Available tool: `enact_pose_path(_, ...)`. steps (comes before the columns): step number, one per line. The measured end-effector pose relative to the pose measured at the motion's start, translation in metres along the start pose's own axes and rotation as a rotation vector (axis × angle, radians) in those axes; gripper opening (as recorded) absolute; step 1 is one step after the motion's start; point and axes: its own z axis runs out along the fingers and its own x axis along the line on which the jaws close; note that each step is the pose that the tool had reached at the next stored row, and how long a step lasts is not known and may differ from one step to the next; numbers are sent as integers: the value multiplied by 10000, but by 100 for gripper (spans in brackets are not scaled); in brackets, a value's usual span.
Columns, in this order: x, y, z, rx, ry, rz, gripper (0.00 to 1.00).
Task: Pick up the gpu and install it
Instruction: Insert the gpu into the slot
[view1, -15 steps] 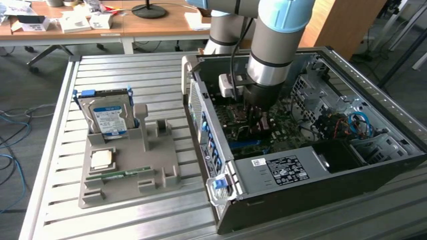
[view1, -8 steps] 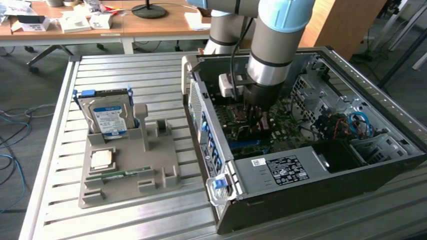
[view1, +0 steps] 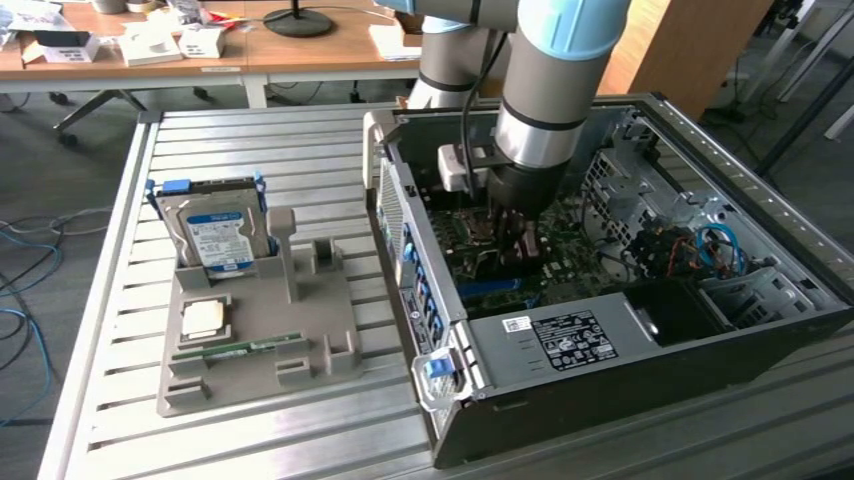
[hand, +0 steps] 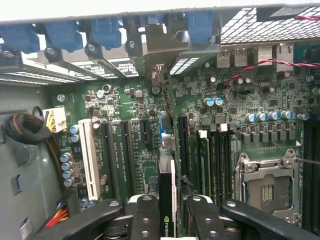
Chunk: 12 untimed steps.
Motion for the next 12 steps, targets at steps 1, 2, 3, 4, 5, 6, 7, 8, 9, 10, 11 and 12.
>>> enact_pose_path(1,0,0,-1,1,-2,0,26)
enact_pose_path(2,0,0,-6,0,1,0,26)
enact_pose_path(3,0,0,-9,0,1,-1,26)
enact_pose_path(4,0,0,-8,0,1,0,26)
enact_pose_path(5,0,0,-8,0,0,0,26)
enact_pose_path(6,0,-1,-8,0,-1,-1,26)
enact_pose_path(7,0,-1,-8,-1,-5,-1,26)
enact_pose_path(8,1,-1,-9,-2,-12,-1,26)
enact_pose_path(9,1,-1,-9,-3,-25,1,26)
enact_pose_path(10,2,-1,-8,-2,-30,2,26)
enact_pose_path(11,2,-1,-8,1,-34,1,26)
enact_pose_path(12,3,-1,-7,6,-37,2,26)
